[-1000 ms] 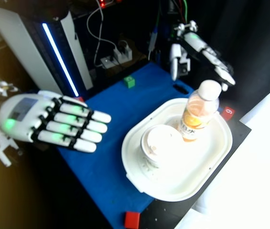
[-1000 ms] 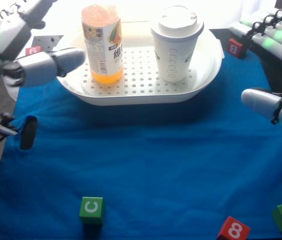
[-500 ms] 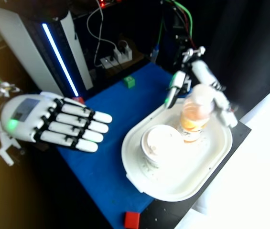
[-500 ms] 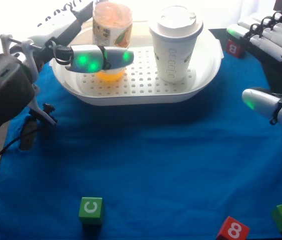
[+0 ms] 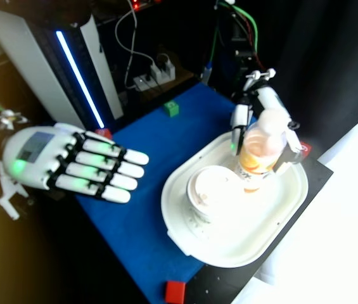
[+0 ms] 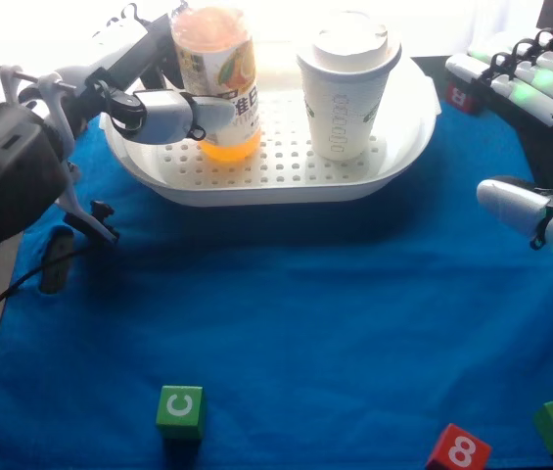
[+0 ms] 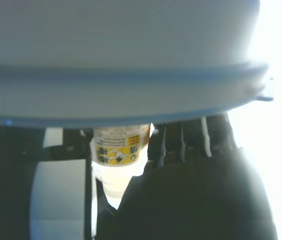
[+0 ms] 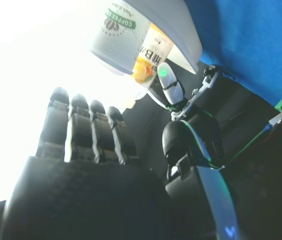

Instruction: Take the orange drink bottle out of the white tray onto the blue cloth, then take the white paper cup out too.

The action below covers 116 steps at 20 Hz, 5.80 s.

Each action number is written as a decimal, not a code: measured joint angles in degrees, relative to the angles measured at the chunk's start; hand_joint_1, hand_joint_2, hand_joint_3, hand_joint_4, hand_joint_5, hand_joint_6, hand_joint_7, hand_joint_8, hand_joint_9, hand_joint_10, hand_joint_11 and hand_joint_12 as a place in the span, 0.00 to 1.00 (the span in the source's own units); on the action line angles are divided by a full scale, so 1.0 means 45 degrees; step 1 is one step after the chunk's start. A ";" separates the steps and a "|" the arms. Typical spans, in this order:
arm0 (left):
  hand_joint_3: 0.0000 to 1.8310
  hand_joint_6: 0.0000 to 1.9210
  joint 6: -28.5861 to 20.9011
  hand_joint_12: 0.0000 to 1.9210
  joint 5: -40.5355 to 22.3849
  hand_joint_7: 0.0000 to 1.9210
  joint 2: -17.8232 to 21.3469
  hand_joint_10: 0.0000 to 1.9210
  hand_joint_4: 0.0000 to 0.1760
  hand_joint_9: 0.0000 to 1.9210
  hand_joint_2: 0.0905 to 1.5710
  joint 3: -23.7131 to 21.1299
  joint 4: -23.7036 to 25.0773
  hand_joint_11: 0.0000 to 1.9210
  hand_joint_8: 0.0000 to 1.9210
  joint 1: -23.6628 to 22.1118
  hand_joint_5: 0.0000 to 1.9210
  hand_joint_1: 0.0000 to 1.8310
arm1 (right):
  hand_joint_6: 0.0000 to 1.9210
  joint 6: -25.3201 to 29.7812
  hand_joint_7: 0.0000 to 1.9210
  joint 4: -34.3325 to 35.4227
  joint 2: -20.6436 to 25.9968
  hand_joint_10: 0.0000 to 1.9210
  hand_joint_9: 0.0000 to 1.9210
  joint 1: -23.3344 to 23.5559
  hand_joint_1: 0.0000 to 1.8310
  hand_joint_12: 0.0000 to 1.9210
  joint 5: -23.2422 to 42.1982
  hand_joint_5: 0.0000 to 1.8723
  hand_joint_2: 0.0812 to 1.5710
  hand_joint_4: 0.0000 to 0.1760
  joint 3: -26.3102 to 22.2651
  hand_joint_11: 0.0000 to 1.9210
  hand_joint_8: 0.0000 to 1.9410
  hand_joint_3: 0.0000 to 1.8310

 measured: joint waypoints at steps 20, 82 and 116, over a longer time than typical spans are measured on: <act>0.00 0.72 -0.0568 1.00 -0.6785 0.29 0.4313 1.00 0.77 0.37 0.77 -0.5557 0.3687 0.45 0.93 0.2948 0.38 0.50 | 0.00 0.0005 0.00 0.0194 -0.0053 0.00 0.00 -0.0015 0.22 0.45 0.0005 0.00 0.93 0.00 -0.0034 0.00 0.00 0.00; 0.00 0.00 0.1122 0.51 -1.0010 0.08 0.5858 0.00 0.07 0.12 0.77 -0.7519 -0.0573 0.00 0.00 0.8160 0.14 0.28 | 0.84 -0.0024 0.19 0.0000 -0.6339 0.94 0.33 0.5712 0.46 1.00 -0.6353 0.25 0.84 0.00 0.7397 0.40 0.77 0.01; 0.00 0.00 0.1073 0.66 -1.0778 0.06 0.5833 0.00 0.33 0.14 0.77 -0.7577 -0.1549 0.00 0.00 0.8490 0.07 0.34 | 0.00 0.2681 0.00 -0.2798 -0.1341 0.03 0.00 0.1253 0.30 0.41 -0.1651 0.00 0.75 0.21 0.1137 0.00 0.00 0.00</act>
